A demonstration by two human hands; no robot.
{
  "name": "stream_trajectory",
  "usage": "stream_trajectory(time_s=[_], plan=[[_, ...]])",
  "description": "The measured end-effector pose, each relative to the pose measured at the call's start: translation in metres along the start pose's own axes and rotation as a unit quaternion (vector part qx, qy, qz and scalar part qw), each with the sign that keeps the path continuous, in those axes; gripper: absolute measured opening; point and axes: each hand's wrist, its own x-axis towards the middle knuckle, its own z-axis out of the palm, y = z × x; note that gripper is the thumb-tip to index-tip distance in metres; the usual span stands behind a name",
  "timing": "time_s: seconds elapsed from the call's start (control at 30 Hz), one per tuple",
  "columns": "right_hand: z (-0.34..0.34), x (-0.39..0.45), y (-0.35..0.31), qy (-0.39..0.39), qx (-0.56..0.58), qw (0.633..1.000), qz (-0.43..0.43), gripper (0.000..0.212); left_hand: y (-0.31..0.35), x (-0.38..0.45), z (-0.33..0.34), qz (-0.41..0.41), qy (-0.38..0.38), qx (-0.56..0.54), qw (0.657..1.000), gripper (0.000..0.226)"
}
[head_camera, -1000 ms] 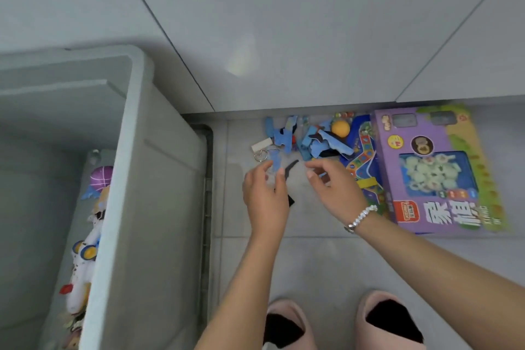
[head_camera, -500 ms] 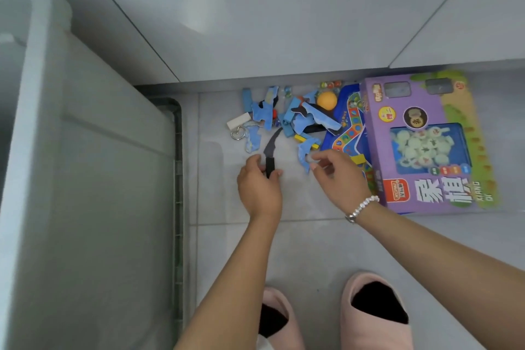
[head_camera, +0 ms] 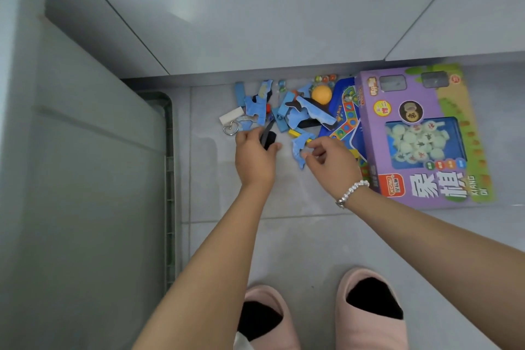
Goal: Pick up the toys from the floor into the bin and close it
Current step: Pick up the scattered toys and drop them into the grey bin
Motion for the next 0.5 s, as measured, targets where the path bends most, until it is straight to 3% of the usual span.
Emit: stream_trajectory(time_s=[0.23, 0.37, 0.43, 0.5], plan=[[0.0, 0.002, 0.002, 0.001, 0.015, 1.0, 0.006, 0.023, 0.004, 0.016, -0.004, -0.031, -0.039, 0.079, 0.996, 0.029], [-0.004, 0.002, -0.009, -0.01, 0.08, 0.997, 0.01, 0.024, 0.005, 0.008, -0.02, -0.109, -0.07, -0.109, 0.986, 0.024], [-0.007, 0.002, -0.018, -0.049, 0.175, 0.983, 0.037, 0.027, 0.008, -0.001, -0.027, -0.106, -0.096, -0.188, 0.972, 0.024], [-0.009, 0.004, -0.027, -0.089, 0.256, 0.959, 0.084, 0.024, 0.012, -0.01, -0.032, -0.083, -0.128, -0.199, 0.968, 0.029]])
